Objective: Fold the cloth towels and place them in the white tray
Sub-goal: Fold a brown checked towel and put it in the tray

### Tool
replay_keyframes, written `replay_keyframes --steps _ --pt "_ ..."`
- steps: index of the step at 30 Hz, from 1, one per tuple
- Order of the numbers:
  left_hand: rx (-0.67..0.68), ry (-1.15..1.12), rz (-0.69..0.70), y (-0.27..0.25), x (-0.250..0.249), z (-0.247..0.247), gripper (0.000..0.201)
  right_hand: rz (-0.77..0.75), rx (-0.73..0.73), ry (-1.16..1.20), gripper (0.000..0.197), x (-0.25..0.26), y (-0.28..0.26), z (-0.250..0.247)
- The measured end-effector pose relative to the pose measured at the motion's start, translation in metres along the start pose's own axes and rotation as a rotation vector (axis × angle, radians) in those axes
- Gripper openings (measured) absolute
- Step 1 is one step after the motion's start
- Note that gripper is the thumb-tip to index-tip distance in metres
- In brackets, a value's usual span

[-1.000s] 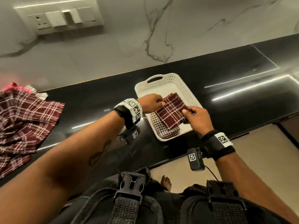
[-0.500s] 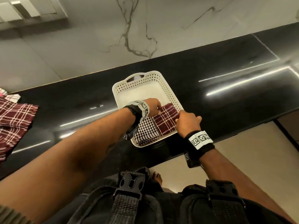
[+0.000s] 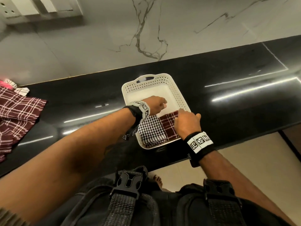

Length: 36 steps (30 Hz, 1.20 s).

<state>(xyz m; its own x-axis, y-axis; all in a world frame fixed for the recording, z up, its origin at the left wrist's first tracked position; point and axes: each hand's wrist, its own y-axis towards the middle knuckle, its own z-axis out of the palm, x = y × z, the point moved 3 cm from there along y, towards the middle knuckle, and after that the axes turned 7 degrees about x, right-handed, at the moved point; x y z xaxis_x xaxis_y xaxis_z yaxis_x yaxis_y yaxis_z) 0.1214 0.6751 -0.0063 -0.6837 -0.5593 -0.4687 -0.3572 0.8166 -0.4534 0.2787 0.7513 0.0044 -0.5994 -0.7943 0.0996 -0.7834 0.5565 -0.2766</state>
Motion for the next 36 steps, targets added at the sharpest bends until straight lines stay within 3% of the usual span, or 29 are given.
replay_keyframes --steps 5,9,14,18,20,24,27,31,36 --pt "-0.247 -0.131 -0.013 -0.057 0.072 -0.045 0.03 -0.304 -0.081 0.02 0.029 0.094 -0.002 -0.003" --pt "-0.374 -0.215 -0.18 -0.146 0.177 -0.063 0.026 -0.513 -0.062 0.02 0.027 0.206 -0.012 0.017" --pt "-0.515 -0.233 -0.503 -0.282 0.33 -0.058 0.021 -0.676 0.213 -0.046 0.043 0.344 -0.041 0.075" --pt "-0.637 -0.126 -0.721 -0.369 0.419 -0.061 0.02 -0.69 0.438 -0.145 0.058 0.423 -0.06 0.128" --pt "-0.618 -0.116 -0.795 -0.398 0.452 -0.059 0.02 -0.652 0.515 -0.187 0.068 0.45 -0.068 0.145" --pt "-0.335 -0.147 -0.754 -0.413 0.48 -0.04 0.037 -0.551 0.547 -0.181 0.077 0.467 -0.073 0.155" --pt "-0.189 0.03 -0.71 -0.408 0.485 -0.021 0.045 -0.524 0.565 -0.161 0.078 0.468 -0.07 0.156" --pt "-0.358 0.034 -0.672 -0.404 0.479 -0.021 0.018 -0.512 0.573 -0.133 0.079 0.467 -0.069 0.158" --pt "-0.527 -0.079 -0.45 -0.412 0.442 -0.05 0.02 -0.511 0.56 -0.099 0.078 0.466 -0.073 0.154"
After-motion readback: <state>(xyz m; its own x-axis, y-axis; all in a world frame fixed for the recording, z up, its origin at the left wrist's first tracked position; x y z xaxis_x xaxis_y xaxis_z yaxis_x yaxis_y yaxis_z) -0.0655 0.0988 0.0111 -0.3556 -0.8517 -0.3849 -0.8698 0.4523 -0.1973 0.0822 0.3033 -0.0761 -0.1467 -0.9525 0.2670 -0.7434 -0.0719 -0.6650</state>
